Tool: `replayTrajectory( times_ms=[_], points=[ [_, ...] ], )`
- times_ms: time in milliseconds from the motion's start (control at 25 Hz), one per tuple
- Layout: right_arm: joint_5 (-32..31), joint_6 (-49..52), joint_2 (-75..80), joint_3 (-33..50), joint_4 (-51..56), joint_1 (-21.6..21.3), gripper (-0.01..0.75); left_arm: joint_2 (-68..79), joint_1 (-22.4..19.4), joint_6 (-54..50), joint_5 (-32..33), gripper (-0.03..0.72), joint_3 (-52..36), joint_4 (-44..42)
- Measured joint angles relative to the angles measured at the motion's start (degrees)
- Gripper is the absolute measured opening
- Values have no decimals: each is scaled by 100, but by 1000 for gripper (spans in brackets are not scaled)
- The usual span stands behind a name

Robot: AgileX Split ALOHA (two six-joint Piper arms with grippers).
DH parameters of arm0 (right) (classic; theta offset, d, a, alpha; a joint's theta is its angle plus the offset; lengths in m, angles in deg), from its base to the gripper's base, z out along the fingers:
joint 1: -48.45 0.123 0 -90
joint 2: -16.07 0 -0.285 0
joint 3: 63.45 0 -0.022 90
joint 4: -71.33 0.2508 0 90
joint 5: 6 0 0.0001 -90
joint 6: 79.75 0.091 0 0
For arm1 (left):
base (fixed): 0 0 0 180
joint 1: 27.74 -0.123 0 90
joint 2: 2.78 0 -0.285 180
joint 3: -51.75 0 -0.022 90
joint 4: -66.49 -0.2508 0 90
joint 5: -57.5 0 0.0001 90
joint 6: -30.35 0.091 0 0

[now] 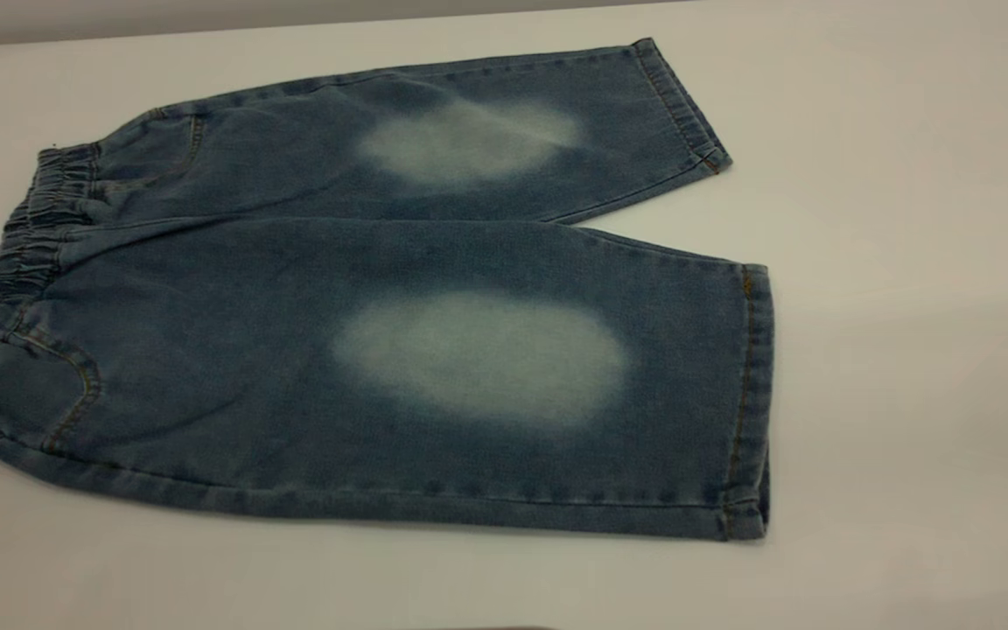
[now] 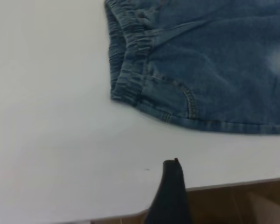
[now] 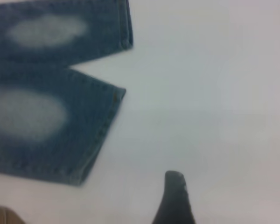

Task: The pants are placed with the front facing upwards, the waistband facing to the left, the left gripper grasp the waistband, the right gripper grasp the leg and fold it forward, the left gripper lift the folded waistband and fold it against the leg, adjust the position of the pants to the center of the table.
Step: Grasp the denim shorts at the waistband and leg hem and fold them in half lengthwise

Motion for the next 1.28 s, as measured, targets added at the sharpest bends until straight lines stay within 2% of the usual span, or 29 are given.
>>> replayTrajectory(
  times_ms=[120,480,840,1080,1280],
  points=[
    [91,-39,671,-57,224,0,477,526,0,-500,-122,570,81,-175],
    [1113,-450,3425,-100,988,0,477,3688,0,-1626,-1383,570,569,-1132],
    [2268,-2257,5584,-111,2992,0,477,6785,-107,-2077,-2652,570,922,-1210],
    [2638,-3592,6604,-136,4329,0,477,8445,-529,-2055,-3265,570,1447,-843],
    [2804,-4307,7032,-136,5025,0,477,9510,-564,-2109,-3662,570,1693,-579]
  ],
)
